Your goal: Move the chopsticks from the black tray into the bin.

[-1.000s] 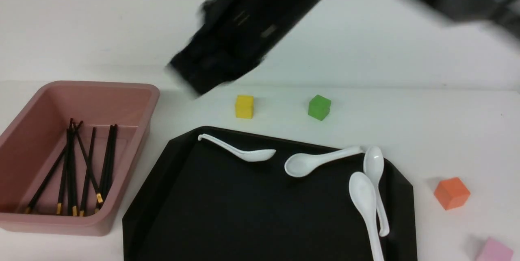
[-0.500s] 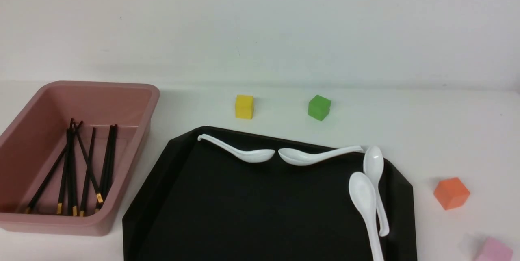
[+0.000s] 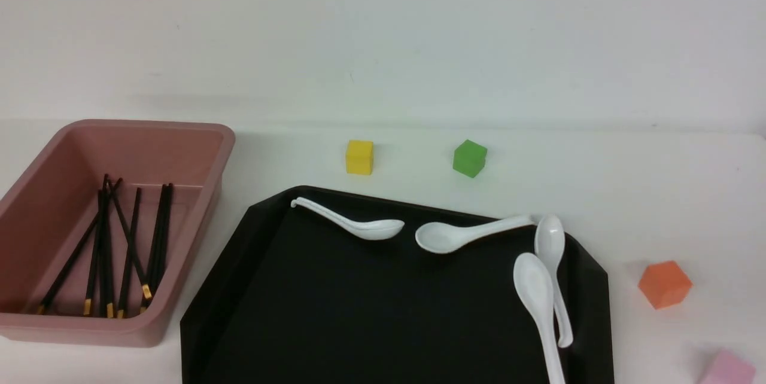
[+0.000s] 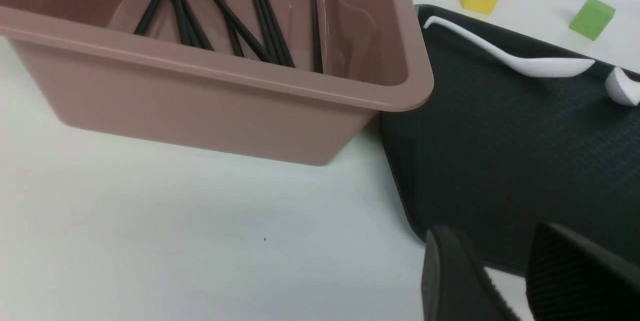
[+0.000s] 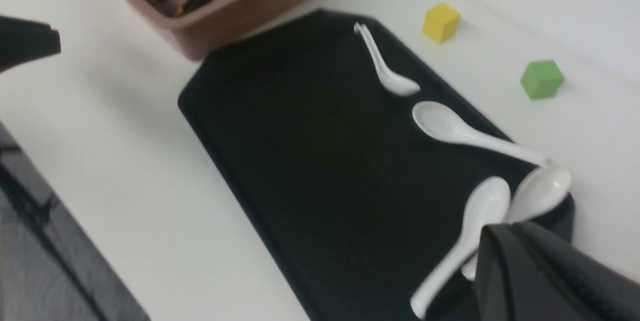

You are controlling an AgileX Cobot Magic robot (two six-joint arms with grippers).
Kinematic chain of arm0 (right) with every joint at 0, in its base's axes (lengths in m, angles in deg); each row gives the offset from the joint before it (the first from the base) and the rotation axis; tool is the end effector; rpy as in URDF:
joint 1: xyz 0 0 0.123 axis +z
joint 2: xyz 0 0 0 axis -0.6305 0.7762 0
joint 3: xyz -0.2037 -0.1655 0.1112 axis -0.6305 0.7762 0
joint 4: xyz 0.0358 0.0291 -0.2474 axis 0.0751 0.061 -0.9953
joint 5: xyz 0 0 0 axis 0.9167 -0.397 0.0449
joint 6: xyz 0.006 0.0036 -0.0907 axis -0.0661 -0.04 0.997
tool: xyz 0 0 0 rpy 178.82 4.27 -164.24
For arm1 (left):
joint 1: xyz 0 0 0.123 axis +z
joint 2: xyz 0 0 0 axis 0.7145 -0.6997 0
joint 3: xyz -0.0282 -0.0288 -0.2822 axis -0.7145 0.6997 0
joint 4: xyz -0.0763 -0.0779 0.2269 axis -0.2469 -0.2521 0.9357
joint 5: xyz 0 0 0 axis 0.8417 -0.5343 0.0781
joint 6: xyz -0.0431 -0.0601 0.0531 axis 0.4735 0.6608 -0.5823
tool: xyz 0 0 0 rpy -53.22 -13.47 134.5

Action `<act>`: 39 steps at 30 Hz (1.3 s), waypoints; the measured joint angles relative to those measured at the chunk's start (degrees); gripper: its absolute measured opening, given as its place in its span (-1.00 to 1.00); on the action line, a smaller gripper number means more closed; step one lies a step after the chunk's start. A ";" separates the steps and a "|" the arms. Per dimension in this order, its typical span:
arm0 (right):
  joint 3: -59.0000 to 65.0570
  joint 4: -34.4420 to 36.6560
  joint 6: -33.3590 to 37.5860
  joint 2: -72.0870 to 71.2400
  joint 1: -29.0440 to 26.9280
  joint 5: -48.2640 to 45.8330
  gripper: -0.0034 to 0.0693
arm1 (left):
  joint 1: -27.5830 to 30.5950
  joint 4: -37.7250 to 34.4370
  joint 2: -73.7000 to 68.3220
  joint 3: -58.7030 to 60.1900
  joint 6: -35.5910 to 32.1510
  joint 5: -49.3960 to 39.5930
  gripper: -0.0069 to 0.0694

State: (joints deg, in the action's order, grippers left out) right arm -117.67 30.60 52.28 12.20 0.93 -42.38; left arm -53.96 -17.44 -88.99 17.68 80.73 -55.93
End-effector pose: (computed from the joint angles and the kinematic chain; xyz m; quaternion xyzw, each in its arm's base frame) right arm 0.0569 0.0520 0.3626 -0.2890 0.7802 0.2072 0.5146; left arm 0.0514 -0.0103 0.1698 -0.0535 0.8062 -0.1422 0.5718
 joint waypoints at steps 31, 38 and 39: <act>19.77 1.04 -0.28 -7.10 0.00 23.03 -0.84 | 0.00 0.00 0.00 0.00 0.05 0.00 -0.19; 23.91 2.74 -0.36 -8.41 -1.34 32.40 -0.83 | 0.00 0.00 0.00 0.00 0.05 0.00 -0.19; 25.22 2.69 -0.36 -9.11 -2.46 33.93 -0.82 | 0.00 0.00 0.00 0.00 0.05 0.00 -0.19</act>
State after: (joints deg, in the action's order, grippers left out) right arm -92.45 33.29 51.91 3.09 -1.53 -8.45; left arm -53.96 -17.44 -88.99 17.68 80.77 -55.93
